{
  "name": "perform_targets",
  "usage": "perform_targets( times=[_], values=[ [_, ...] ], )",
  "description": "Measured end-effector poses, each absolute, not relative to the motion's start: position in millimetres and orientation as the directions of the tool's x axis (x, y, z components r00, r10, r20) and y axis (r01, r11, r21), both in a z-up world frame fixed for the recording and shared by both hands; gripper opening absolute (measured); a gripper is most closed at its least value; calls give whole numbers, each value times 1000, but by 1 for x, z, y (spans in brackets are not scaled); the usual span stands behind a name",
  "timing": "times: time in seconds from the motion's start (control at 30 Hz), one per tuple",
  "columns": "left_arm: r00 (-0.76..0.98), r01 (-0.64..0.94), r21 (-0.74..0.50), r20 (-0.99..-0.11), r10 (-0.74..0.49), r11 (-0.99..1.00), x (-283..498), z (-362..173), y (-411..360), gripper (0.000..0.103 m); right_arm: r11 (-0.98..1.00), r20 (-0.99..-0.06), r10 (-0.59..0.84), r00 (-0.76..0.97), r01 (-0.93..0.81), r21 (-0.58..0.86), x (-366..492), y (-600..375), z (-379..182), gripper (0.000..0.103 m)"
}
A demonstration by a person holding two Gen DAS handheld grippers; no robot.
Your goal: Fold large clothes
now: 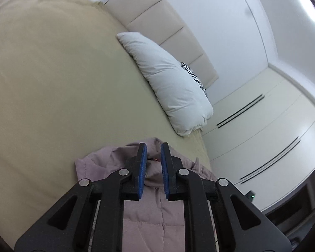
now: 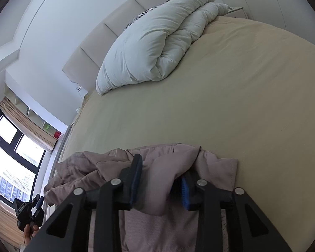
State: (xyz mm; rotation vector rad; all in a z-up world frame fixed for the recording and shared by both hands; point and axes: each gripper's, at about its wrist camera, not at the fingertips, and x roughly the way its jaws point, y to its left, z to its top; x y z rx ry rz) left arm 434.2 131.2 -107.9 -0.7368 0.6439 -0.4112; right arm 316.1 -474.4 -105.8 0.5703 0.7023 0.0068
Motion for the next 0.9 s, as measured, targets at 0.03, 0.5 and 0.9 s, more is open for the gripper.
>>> perform_targets(
  times=[0.03, 0.5, 0.9],
  values=[
    [732, 164, -669, -410, -545, 725, 431, -97, 114, 12, 864, -600, 136, 789, 202, 461, 308, -468, -96, 61],
    [699, 306, -1, -678, -226, 952, 494, -170, -103, 13, 992, -740, -75, 668, -23, -122, 352, -307, -123, 49],
    [645, 299, -24, -732, -221, 954, 592, -254, -130, 12, 1000, -751, -22, 660, 12, -19, 405, -336, -184, 50]
  ],
)
